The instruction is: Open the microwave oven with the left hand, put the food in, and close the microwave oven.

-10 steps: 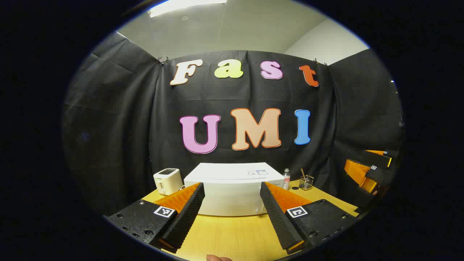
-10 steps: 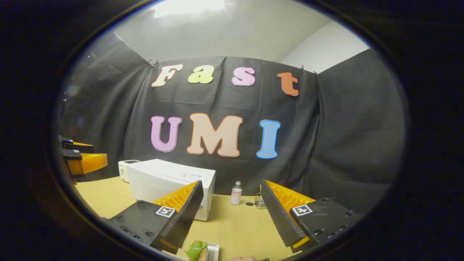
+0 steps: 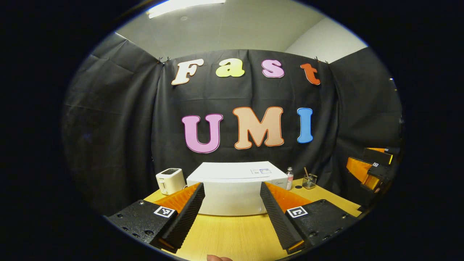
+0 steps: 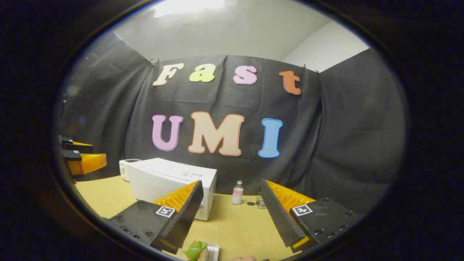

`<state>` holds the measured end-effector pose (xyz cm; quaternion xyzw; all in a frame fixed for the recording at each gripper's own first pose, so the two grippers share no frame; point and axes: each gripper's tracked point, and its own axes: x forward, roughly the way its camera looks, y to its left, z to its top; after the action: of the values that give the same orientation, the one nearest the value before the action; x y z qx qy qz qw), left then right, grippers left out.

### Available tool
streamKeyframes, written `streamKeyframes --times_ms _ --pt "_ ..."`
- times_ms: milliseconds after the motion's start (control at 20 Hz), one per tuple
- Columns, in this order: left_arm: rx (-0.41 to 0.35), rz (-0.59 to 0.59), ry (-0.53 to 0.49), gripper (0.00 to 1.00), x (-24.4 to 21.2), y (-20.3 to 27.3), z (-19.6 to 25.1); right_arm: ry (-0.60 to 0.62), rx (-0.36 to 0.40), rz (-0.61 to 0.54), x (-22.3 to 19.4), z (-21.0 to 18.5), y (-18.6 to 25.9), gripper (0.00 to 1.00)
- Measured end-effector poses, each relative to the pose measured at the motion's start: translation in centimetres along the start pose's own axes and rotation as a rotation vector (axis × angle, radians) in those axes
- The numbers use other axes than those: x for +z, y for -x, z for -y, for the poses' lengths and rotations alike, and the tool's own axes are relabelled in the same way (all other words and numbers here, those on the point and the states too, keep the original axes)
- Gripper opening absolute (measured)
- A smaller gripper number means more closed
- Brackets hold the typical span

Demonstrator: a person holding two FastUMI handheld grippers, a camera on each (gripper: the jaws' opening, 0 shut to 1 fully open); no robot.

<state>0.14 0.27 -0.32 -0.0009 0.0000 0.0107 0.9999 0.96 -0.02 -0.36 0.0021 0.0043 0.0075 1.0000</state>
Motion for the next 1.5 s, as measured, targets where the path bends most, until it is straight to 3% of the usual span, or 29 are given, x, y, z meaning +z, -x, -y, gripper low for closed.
streamKeyframes --times_ms 900,1100,1300,1500 --pt "-0.008 0.002 -0.011 0.96 -1.0 -2.4 0.1 0.015 0.010 -0.001 -0.5 0.1 -0.8 0.96" --pt "-0.079 -0.002 0.005 0.96 -3.4 -4.4 2.4 0.009 0.019 -0.011 -0.8 0.4 -0.2 1.00" --pt "-0.120 -0.030 -0.042 0.96 -7.3 -7.9 4.2 -0.001 0.004 -0.002 -0.2 1.2 0.6 0.96" --pt "-0.161 -0.108 0.042 0.97 -11.8 -12.2 6.4 -0.006 -0.013 -0.003 -0.1 2.2 1.3 0.96"
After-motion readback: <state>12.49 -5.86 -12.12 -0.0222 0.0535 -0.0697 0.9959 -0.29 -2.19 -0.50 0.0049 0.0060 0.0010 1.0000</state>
